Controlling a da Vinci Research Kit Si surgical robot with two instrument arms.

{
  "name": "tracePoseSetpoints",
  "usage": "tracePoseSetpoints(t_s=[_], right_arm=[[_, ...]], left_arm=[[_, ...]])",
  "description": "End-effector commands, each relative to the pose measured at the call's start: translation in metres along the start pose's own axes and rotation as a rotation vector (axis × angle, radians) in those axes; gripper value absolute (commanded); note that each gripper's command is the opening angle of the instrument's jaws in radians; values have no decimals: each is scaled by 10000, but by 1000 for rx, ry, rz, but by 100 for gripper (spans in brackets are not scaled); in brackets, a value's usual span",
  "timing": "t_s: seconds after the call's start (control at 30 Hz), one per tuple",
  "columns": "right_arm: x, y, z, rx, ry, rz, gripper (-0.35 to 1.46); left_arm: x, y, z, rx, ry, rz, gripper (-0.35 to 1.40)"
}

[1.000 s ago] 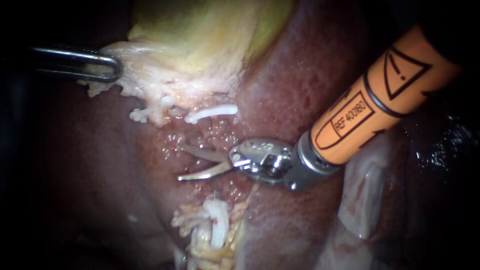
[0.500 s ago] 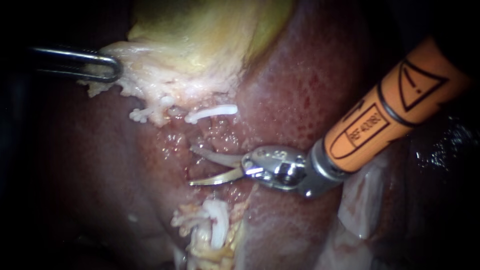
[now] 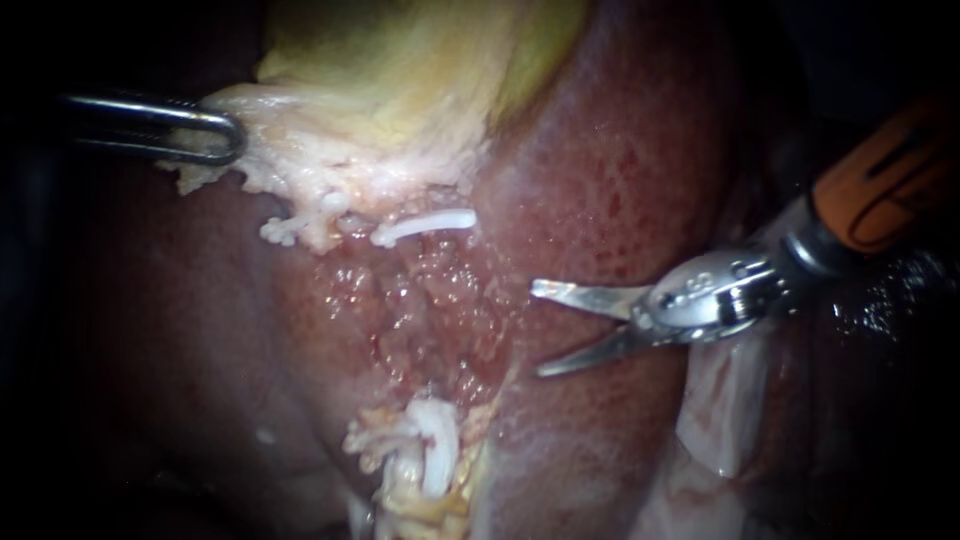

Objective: Go back from the cut right tube

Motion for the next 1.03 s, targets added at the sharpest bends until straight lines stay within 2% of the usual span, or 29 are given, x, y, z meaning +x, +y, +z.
tracePoseSetpoints(t_s=[0.03, 0.17, 0.27, 0.33, 0.5, 0.63, 0.77, 1.03], right_arm=[[0, 2, -2, -3, -2, -2, 143], [0, 5, -12, -7, -5, -1, 145], [0, 6, -14, -6, -5, 0, 145], [0, 7, -15, -5, -5, 0, 145], [0, 6, -15, -5, -5, 0, 145], [0, 6, -15, -5, -5, 0, 145], [1, 6, -16, -5, -5, -5, 145], [4, 7, -19, -4, -5, -3, 145]], left_arm=[[-1, 0, 1, 1, 0, 1, -35], [-6, 1, 6, 5, 2, 3, -35], [-14, 1, 16, -4, -2, 8, -35], [-24, 1, 28, -15, -5, 20, -35], [-46, -1, 63, -33, -31, 13, -35], [-60, 0, 83, -44, -46, 7, -35], [-64, 1, 90, -50, -52, 5, -35], [-63, 2, 88, -53, -53, 5, -35]])
